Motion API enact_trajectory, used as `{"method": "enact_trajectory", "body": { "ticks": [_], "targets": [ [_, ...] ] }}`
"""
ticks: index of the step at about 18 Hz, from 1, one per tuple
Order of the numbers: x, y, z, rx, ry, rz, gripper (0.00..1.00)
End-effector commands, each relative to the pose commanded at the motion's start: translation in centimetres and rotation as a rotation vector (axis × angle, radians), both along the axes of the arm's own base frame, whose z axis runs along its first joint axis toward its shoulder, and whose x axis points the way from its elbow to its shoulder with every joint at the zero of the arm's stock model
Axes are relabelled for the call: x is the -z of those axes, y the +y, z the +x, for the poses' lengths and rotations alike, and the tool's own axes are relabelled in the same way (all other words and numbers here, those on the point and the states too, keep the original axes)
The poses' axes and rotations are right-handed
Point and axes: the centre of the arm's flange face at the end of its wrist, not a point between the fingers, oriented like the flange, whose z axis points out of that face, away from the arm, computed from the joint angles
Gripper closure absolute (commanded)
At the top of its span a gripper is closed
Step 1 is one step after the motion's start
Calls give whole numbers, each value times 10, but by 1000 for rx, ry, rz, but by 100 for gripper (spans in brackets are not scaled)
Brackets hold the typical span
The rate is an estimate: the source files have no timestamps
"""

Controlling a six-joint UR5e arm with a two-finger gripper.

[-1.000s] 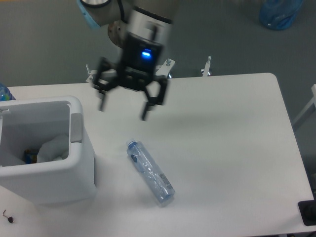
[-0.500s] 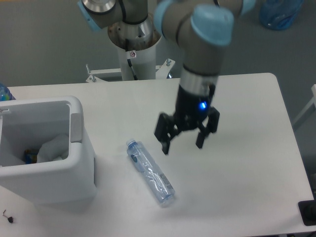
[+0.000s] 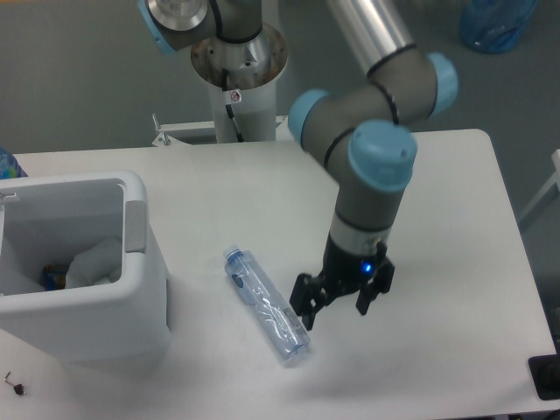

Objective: Place the trash in the trash can
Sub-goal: 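Move the open gripper down over the clear water bottle, then close the gripper around the middle of the water bottle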

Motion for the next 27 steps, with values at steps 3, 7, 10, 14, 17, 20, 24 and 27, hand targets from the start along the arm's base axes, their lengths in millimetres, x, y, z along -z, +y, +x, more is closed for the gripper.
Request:
{"method": "enact_trajectory", "body": {
  "ticks": [3,7,10,14,17,20,24,27],
  "targets": [
    [24,5,2,4,6,-61,0],
    [54,13,5,11,4,-121,0],
    [64,18,9,19,6,-142,0],
    [68,20,14,25,0,-149,0],
    [70,26,22,38,-2,-151,0],
    [76,29,27,44,-9,-159,0],
    [90,29,29,46,-7,-198,0],
    [99,35,36,59,-1,-219,0]
  ]
}}
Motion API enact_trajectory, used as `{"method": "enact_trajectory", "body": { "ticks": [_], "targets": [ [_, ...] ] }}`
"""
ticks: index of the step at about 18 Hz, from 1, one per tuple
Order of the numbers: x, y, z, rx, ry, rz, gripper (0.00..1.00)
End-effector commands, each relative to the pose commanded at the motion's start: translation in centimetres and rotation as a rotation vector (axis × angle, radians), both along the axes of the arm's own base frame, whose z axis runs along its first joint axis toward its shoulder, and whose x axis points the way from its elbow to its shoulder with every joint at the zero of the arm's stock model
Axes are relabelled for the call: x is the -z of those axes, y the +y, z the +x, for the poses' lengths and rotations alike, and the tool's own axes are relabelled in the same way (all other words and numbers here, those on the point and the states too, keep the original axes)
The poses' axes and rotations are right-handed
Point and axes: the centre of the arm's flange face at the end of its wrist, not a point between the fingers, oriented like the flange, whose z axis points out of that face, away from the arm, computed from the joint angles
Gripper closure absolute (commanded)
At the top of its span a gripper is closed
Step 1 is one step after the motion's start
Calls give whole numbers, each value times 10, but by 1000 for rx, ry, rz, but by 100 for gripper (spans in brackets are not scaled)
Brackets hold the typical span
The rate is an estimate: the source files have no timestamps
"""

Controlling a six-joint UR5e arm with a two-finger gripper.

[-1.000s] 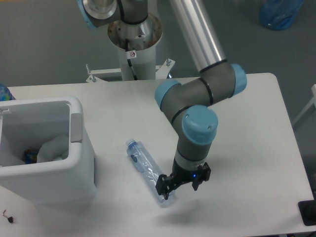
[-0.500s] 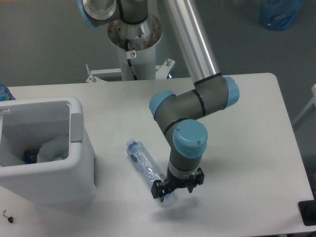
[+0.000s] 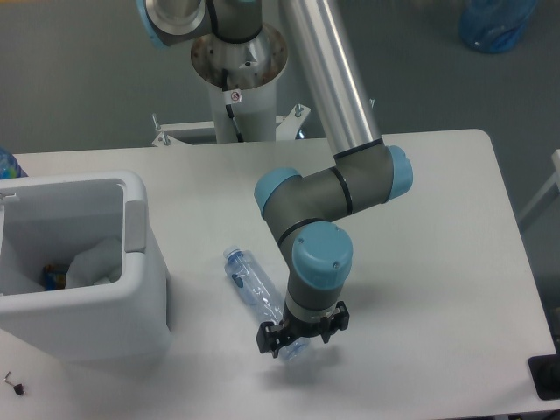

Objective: Place the trash in the trash can
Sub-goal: 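Close the gripper around the middle of the water bottle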

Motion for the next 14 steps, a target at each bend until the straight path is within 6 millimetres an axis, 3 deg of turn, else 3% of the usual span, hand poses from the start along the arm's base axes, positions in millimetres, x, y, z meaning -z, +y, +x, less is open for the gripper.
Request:
{"method": "enact_trajectory", "body": {
  "ticks": [11,14],
  "targets": [
    [14,2,2,-19,-12,-21,1],
    [17,1,1,-23,-6,-32,11]
  ]
}}
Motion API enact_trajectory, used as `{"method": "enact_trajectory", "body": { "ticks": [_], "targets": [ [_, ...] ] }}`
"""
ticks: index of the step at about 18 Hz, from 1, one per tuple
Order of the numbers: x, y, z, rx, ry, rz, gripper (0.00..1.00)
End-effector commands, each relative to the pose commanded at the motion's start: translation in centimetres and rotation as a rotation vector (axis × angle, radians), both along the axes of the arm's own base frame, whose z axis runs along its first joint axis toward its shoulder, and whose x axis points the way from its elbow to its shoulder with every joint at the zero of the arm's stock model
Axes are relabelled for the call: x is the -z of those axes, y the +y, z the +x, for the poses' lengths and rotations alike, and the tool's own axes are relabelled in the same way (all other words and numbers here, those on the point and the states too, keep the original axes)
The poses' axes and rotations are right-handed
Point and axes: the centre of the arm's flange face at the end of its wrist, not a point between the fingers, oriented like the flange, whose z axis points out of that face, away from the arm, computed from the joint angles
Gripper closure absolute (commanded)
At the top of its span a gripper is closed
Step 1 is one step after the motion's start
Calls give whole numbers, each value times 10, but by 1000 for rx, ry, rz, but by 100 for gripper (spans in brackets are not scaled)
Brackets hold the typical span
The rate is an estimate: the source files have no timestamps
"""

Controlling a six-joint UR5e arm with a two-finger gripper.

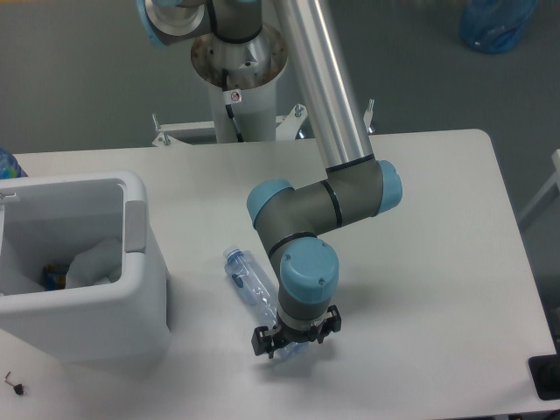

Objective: Place the trash in the trash can
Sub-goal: 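Close the gripper around the middle of the water bottle, then lift the water bottle and carry it over the bin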

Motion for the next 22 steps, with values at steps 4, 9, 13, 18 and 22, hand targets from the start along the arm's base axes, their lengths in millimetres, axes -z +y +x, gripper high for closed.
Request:
{"method": "enact_trajectory", "body": {
  "ticks": [4,9,13,18,22],
  "targets": [
    [-2,0,-1,-16,6,-1,23],
    [-3,0,-1,-16,7,-2,35],
    [-5,0,-1,-16,8,-1,42],
    [-7,-2,-1,-13,9,-1,45],
    [-18,-1,-1,-5,22,13,45]
  ]
}}
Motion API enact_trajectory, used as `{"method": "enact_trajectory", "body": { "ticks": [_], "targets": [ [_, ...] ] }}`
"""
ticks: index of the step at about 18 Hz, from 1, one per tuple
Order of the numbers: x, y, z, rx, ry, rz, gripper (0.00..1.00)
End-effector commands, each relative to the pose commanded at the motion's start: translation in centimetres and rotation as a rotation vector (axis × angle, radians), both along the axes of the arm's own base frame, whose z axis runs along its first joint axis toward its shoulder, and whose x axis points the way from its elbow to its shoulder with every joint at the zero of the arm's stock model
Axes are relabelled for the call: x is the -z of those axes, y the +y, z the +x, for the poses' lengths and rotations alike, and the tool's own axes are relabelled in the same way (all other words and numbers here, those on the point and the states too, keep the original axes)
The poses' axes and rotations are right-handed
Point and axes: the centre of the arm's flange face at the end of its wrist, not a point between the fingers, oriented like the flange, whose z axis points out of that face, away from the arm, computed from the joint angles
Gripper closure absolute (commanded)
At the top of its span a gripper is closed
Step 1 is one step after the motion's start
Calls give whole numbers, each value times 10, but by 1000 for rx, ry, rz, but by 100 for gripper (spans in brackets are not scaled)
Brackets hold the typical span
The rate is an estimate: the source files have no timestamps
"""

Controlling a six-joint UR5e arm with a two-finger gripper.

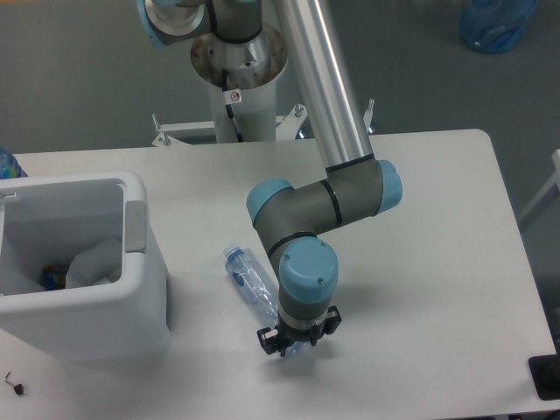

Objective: Place the trash in the trash can
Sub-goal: 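Lift the water bottle and carry it over the bin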

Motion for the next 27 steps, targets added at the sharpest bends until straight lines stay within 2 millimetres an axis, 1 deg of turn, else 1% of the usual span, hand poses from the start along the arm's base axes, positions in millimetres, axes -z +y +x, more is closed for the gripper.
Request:
{"method": "enact_trajectory", "body": {
  "ticks": [2,4,6,7,8,10,13,16,18,21,22,24,26,27],
  "targets": [
    [-20,2,-3,5,26,26,45],
    [-62,10,-18,9,85,89,45],
    [-105,11,-38,-11,143,148,45],
    [-125,10,-43,-17,167,174,45],
    [-146,10,-45,-16,192,206,45],
    [-185,-6,-55,-39,250,277,45],
    [-246,-22,-55,-42,294,430,45],
    [-299,-32,-39,-27,329,521,45],
    [-334,-41,-23,-12,341,582,45],
    [-372,-54,-4,-11,366,633,45],
    [-389,-59,7,-1,385,652,45],
    [-409,-66,21,7,407,672,45],
    [-423,-69,33,18,421,688,45],
    [-429,-68,44,32,423,696,45]
  ]
}}
